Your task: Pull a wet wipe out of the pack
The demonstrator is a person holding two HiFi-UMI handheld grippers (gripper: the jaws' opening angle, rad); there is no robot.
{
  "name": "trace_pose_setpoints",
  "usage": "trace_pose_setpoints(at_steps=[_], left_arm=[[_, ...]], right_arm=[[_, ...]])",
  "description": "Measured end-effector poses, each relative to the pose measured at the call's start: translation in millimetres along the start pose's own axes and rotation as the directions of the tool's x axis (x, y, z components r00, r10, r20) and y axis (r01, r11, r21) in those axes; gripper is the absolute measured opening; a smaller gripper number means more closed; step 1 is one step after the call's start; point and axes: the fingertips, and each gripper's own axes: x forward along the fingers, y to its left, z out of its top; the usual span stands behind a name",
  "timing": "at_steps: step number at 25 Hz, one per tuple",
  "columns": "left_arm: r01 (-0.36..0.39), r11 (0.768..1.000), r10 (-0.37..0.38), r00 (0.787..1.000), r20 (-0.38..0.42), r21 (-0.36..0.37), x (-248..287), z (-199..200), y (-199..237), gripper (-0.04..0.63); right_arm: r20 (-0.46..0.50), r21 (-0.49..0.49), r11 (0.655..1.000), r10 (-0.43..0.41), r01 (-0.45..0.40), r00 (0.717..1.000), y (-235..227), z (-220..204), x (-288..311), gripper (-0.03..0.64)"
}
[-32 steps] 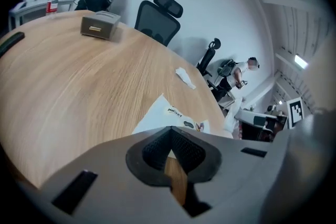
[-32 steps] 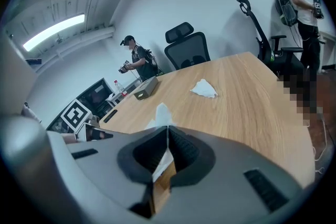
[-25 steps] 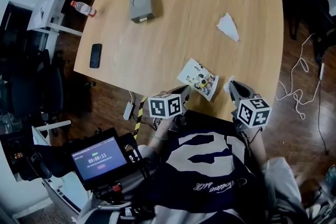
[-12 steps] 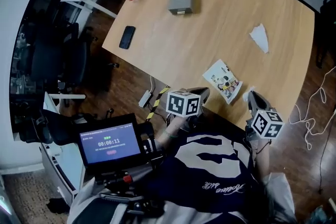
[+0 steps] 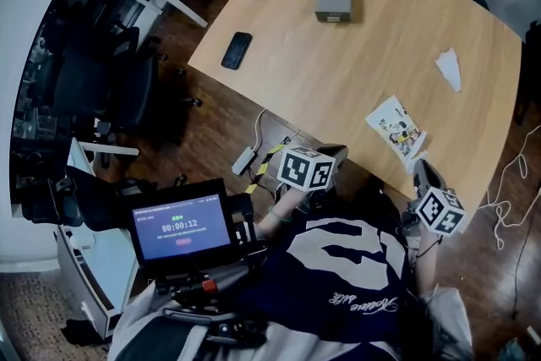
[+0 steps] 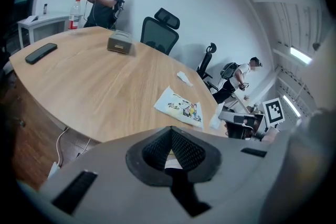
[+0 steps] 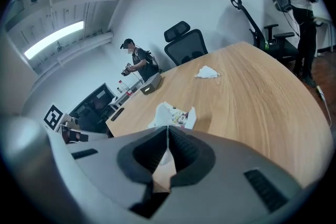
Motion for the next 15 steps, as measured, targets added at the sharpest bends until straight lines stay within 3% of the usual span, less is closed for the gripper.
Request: trace_pose_setpoints(at_steps=[8,15], left_arm=[[0.023,0.999,-0.022,0.999,0.041,-0.028,-75.8,-41.0,54.0,0.003],[0.118,0.993,-0.118,0.993,0.011,-0.008,-89.2,-63.6,64.8,0.003]], right_arm=[[0.033,-0.012,0.999,-0.052,0.052,0.998,86.4,-55.7,-9.2,0.006],[0.089,0.060,0.991,-0.124,0.119,0.988,119.5,-102.5,-38.0,0.000]])
